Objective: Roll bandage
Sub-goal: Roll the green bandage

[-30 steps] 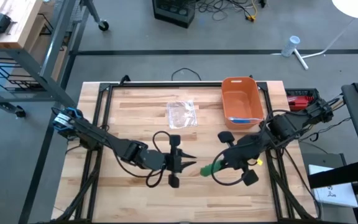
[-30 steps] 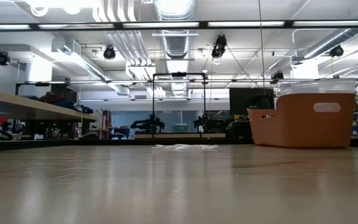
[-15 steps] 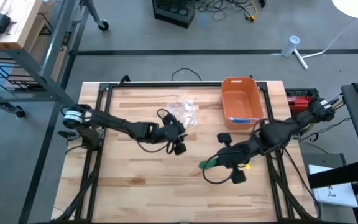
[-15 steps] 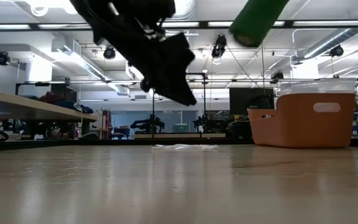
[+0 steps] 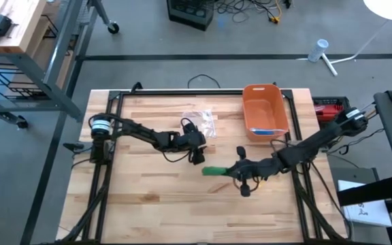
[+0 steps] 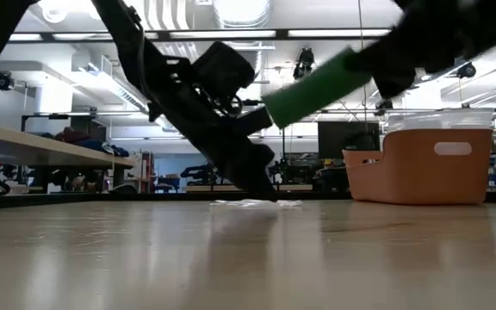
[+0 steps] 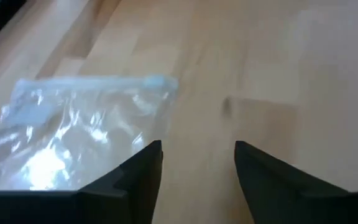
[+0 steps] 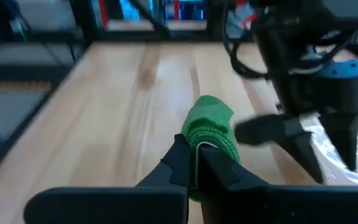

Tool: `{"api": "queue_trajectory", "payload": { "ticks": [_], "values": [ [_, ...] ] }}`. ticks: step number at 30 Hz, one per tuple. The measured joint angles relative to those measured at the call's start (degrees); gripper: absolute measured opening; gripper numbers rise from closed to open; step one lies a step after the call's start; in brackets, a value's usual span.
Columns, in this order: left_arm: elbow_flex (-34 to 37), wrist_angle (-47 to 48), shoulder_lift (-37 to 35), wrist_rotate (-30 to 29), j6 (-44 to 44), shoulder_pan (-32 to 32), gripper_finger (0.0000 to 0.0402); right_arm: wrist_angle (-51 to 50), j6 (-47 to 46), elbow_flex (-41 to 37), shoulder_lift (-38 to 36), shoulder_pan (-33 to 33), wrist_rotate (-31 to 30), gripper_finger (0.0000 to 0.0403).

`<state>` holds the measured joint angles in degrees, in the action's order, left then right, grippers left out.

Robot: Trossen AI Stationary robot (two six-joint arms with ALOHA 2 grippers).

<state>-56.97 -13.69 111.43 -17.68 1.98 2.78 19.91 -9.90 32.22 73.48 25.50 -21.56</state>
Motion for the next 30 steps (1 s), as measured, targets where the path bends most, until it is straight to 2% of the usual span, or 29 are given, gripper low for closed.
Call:
{"api": "queue_trajectory", "payload": {
  "ticks": [4,8,13,16,21,26,30],
  "values": [
    [-0.1,-1.9,2.4,-1.0,0.0,1.5,0.0212,17.9,0.5,-8.4,3.9,0.0,-2.5,0.0003],
    [-0.4,-3.6,4.9,-1.0,0.0,2.7,0.0207,21.9,-1.0,-12.2,8.9,-0.2,-4.1,0.0006],
    [-0.5,-4.3,5.9,-1.0,-2.1,2.8,0.0166,22.1,-1.6,-12.4,13.6,-0.2,-4.0,0.0056],
    [-0.5,-3.9,5.9,-0.8,-3.7,2.8,0.0117,21.1,-0.5,-10.7,14.9,-0.2,-4.0,0.0103],
    [-0.4,-3.3,6.0,-1.4,-4.9,3.2,0.0014,8.0,0.7,-6.1,13.0,-0.1,-3.9,0.0172],
    [-0.3,-1.5,4.8,-2.4,-4.9,3.2,0.0005,-16.7,-1.7,2.1,8.8,0.4,-4.0,0.0213],
    [0.2,2.4,0.8,-3.1,-2.9,0.9,0.0001,-37.1,-8.9,9.8,7.4,0.9,-3.6,0.0237]
  ]
}}
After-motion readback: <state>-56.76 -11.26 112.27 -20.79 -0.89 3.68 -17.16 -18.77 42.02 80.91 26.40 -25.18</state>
